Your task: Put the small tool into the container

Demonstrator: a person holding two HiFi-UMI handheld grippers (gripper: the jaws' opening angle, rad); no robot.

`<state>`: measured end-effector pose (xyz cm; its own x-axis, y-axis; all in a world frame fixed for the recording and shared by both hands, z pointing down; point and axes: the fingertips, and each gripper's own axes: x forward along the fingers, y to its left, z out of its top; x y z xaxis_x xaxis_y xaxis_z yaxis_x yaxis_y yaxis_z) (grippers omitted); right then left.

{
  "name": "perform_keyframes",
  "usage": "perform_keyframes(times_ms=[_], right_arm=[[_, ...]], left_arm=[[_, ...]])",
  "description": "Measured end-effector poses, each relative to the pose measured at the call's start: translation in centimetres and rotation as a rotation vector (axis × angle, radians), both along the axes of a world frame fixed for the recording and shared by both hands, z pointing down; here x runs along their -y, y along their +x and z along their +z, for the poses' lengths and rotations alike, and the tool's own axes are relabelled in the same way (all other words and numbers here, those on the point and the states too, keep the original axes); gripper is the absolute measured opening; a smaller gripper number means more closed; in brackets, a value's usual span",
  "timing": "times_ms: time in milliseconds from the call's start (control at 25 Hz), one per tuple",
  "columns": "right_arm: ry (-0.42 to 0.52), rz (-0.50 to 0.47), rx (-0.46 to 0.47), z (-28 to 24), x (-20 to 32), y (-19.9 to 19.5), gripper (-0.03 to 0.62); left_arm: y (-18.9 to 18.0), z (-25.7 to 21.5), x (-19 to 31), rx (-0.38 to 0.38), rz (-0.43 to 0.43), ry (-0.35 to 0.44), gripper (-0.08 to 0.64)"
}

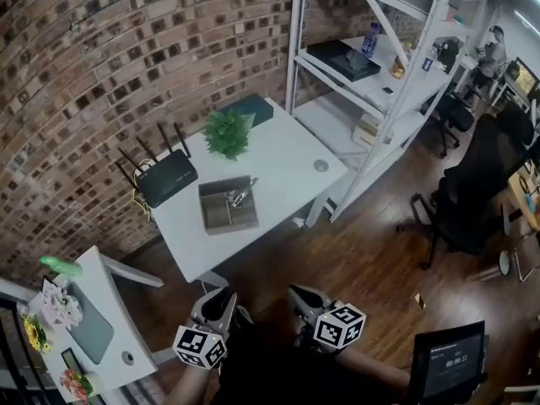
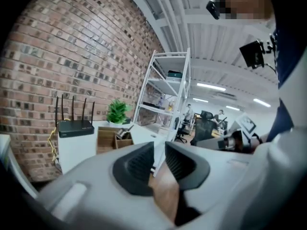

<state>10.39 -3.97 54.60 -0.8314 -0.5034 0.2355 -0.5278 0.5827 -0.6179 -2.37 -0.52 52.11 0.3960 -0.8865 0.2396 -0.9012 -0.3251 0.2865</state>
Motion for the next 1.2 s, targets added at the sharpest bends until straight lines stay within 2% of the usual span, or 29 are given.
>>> perform_keyframes(times_ms=[160,240,320,440,600,760,1200], right_arm=[[-0.002,-0.006,0.018,0.7,-3.7,5.3,0.009],[-0.010,-0.016,0.011,1.0,-5.2,7.2,0.009],[0.007,-0.015,0.010,0.7,-6.2,8.5,0.009],[0.041,0.016,0.027,-0.2,-6.7,10.1,0.009],[0.073,0.048,0.033,-0.8,-7.2,10.6,0.009],[0.078,0.040,0.025,-1.2,-8.0,9.2,0.009],[0.052,-0.008,-0.050,0.1,-10.9,3.4,0.009]], left_arm=[[8.0,1.4,-3.4,-0.129,-0.015,-0.083,0.064],[9.9,1.6,-5.3,-0.095,-0.015,-0.099,0.053],[9.8,1.1,-6.5,-0.039,-0.036,-0.089,0.036],[9.2,0.6,-7.4,-0.061,-0.093,-0.085,0.023],[11.1,0.0,-8.1,-0.078,-0.027,-0.054,0.023],[10.6,-0.8,-9.0,-0.092,-0.001,-0.031,0.023],[4.2,2.0,-12.6,-0.185,-0.061,-0.089,0.023]])
